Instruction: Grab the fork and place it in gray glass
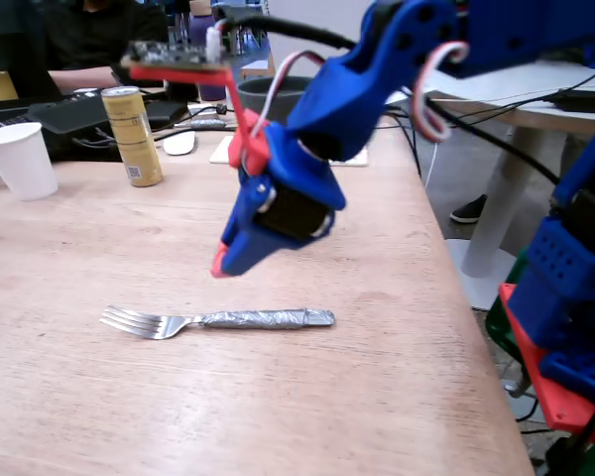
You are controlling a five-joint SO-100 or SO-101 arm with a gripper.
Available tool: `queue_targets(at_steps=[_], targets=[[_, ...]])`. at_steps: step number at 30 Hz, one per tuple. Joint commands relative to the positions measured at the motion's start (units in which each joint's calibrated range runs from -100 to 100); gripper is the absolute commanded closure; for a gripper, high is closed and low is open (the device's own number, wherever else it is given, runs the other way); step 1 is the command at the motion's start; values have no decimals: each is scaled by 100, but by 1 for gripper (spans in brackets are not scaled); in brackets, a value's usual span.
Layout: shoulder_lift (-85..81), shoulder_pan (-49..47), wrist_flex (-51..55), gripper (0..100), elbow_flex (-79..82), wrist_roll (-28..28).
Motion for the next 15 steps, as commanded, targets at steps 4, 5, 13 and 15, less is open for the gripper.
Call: queue_targets(at_steps=[4, 5, 13, 15], targets=[[137, 840, 11, 100, -355, 29], [137, 891, 11, 100, -355, 29], [780, 1009, 11, 100, -449, 24], [960, 857, 11, 100, -458, 29]])
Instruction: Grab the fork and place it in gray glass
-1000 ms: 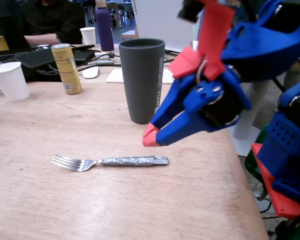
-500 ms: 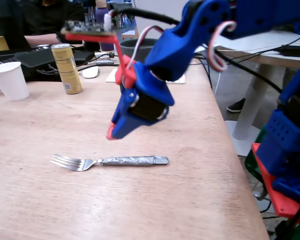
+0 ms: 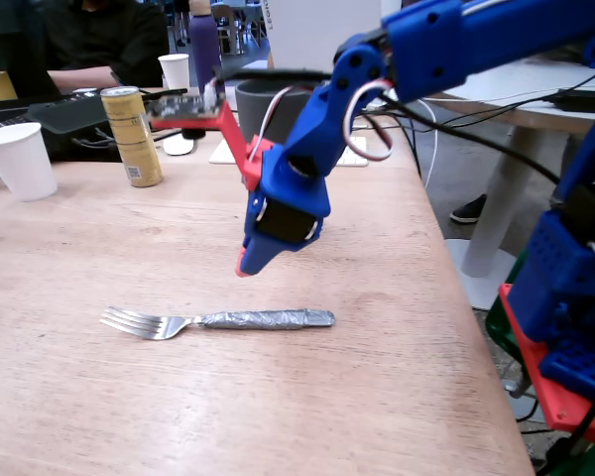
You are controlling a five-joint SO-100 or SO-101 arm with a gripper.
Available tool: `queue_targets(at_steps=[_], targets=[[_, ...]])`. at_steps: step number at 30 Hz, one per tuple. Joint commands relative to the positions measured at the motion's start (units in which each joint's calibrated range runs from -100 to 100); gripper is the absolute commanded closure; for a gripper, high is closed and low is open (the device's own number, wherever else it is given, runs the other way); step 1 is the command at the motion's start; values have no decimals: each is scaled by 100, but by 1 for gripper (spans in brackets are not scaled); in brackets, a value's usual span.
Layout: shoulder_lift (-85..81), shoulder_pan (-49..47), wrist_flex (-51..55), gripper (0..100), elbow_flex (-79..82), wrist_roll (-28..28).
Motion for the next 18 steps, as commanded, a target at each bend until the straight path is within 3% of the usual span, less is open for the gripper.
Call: queue_targets(at_steps=[1, 3, 6, 8, 18], targets=[[181, -137, 11, 100, -287, 29], [370, -154, 19, 99, -296, 93], [499, -154, 19, 83, -296, 371], [499, -154, 19, 78, -296, 371], [739, -69, -88, 78, -429, 303]])
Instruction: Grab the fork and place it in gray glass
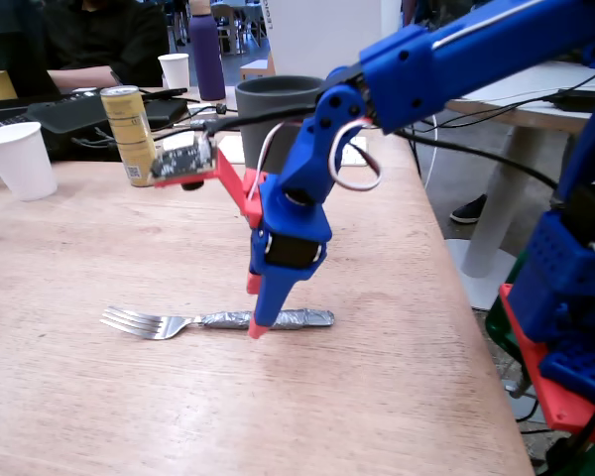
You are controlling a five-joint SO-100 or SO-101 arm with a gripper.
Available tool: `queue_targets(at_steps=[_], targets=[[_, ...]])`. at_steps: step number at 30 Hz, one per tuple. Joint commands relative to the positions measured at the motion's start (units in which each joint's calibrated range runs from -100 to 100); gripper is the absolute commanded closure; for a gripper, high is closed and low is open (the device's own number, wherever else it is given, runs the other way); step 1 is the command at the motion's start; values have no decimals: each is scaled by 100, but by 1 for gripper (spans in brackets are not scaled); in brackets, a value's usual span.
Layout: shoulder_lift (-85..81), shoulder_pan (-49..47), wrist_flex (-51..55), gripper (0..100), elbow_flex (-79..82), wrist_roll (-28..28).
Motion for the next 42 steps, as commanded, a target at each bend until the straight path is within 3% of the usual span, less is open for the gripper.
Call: queue_targets(at_steps=[1, 4, 10, 17, 25, 27, 29, 42], targets=[[236, 77, -55, 78, -582, -54], [699, 94, 27, 78, -1120, -322], [836, 128, 52, 78, -1233, -327], [1737, -7, 1448, 78, -2375, -322], [1746, 77, 1497, 79, -2403, -317], [1746, 60, 1497, 85, -2413, -317], [1746, 9, 1497, 100, -2413, -317], [1265, -24, 1620, 100, -2281, -269]])
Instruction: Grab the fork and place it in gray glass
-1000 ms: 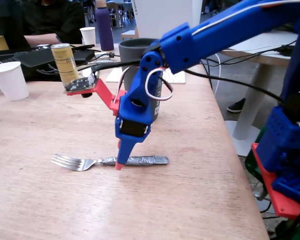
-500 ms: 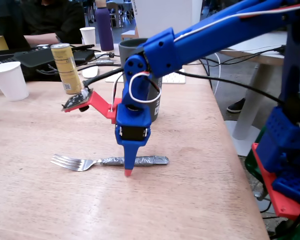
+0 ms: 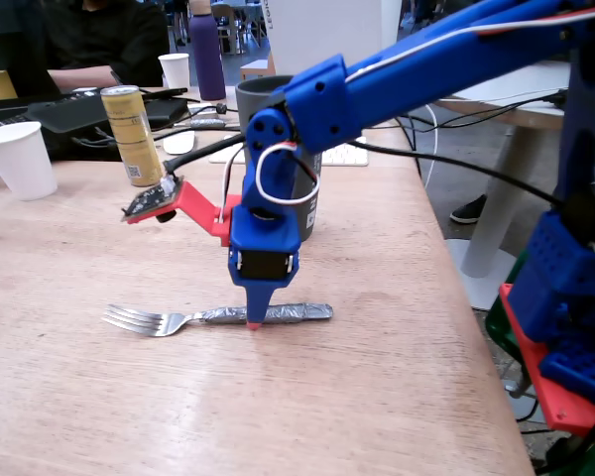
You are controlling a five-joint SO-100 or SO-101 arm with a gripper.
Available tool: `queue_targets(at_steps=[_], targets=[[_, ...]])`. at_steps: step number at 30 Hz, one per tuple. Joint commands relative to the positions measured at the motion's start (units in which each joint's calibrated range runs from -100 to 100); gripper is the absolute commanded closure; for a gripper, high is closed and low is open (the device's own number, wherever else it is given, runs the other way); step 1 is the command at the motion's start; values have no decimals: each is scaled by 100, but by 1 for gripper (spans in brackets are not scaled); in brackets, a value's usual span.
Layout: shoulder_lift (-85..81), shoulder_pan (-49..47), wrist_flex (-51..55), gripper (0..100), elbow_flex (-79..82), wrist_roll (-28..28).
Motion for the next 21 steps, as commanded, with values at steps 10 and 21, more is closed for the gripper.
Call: queue_targets(at_steps=[10, 21], targets=[[-3689, 8, 1969, 100, -135, 15], [-5859, 160, 1829, 100, -248, 20]])
